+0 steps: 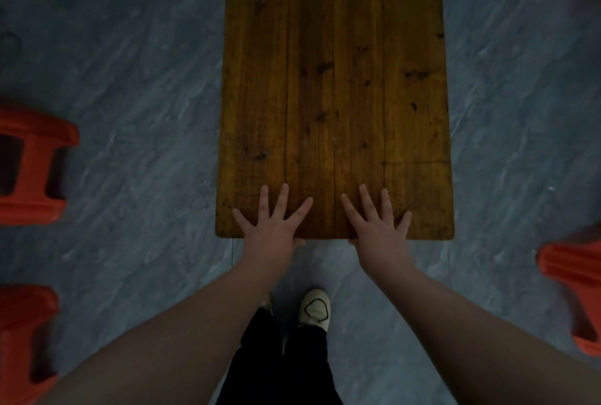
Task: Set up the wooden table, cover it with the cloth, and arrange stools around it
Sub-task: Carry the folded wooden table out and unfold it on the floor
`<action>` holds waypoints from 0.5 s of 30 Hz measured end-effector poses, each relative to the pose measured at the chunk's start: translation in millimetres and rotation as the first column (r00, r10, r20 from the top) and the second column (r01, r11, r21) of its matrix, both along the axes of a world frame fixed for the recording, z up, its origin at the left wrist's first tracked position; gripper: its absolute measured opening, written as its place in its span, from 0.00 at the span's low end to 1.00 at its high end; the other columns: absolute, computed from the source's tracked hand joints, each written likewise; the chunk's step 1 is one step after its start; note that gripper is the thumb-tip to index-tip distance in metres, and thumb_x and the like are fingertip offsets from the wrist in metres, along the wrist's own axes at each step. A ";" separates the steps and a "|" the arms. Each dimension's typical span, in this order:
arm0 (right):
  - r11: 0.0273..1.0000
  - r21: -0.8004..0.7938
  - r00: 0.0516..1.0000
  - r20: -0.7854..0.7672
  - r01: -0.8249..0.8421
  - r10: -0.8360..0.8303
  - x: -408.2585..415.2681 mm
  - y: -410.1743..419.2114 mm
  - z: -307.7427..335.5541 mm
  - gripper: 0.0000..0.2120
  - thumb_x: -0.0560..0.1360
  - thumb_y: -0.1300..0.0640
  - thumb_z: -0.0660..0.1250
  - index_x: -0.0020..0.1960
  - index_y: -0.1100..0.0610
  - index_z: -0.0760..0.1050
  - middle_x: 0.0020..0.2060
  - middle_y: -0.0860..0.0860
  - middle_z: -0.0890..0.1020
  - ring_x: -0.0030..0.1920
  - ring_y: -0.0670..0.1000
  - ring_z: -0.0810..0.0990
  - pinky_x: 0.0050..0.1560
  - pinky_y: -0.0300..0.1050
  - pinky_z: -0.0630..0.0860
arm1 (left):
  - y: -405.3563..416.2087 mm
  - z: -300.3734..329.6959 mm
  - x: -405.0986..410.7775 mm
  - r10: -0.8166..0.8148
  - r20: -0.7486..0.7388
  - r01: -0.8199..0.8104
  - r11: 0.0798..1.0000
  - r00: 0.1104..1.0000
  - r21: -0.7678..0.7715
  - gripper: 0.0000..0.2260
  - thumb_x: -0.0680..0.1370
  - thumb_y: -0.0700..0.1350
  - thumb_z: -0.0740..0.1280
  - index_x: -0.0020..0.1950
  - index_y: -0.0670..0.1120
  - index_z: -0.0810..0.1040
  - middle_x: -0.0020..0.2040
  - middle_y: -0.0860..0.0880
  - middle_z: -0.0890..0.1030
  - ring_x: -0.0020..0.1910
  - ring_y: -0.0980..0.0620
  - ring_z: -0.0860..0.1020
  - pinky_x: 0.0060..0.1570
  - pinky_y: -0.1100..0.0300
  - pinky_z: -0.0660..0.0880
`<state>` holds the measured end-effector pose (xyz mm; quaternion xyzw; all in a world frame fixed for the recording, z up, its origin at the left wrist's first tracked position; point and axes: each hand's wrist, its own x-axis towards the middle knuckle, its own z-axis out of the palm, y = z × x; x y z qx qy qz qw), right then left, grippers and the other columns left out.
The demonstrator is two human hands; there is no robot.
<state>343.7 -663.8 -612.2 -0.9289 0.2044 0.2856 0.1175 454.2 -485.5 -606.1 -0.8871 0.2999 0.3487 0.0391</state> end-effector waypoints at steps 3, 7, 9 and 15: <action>1.000 -0.006 1.000 -0.002 0.001 -0.001 16.1 -8.9 0.4 0.45 0.81 0.53 0.64 0.77 0.35 0.31 0.80 0.47 0.33 0.78 0.61 0.30 0.70 0.78 0.39 | -8.2 -0.5 15.2 0.005 -0.004 -0.005 1.000 1.000 -0.003 0.33 0.82 0.60 0.58 0.77 0.70 0.38 0.80 0.51 0.31 0.77 0.39 0.29 0.65 0.19 0.40; 1.000 0.001 1.000 -0.004 0.015 -0.015 34.1 -19.1 -1.4 0.45 0.81 0.53 0.64 0.77 0.34 0.30 0.80 0.46 0.33 0.78 0.61 0.29 0.70 0.78 0.39 | -19.4 -1.1 33.9 -0.007 -0.005 0.007 1.000 1.000 0.009 0.33 0.82 0.60 0.58 0.77 0.69 0.37 0.80 0.51 0.31 0.76 0.39 0.29 0.65 0.19 0.41; 1.000 0.006 1.000 0.006 0.014 -0.014 41.0 -23.8 -0.9 0.45 0.81 0.52 0.64 0.77 0.34 0.31 0.80 0.46 0.33 0.78 0.61 0.29 0.71 0.78 0.39 | -24.1 -0.5 42.1 -0.007 -0.007 0.007 1.000 1.000 0.009 0.33 0.82 0.60 0.58 0.77 0.69 0.36 0.79 0.50 0.30 0.76 0.39 0.29 0.65 0.19 0.40; 1.000 0.008 1.000 -0.023 0.017 -0.016 51.3 -32.8 -2.1 0.45 0.81 0.51 0.64 0.76 0.34 0.30 0.78 0.46 0.31 0.77 0.60 0.27 0.72 0.78 0.41 | -30.4 -1.8 49.3 -0.014 -0.004 0.014 1.000 1.000 -0.013 0.33 0.81 0.62 0.56 0.77 0.68 0.35 0.80 0.49 0.31 0.76 0.38 0.29 0.64 0.19 0.40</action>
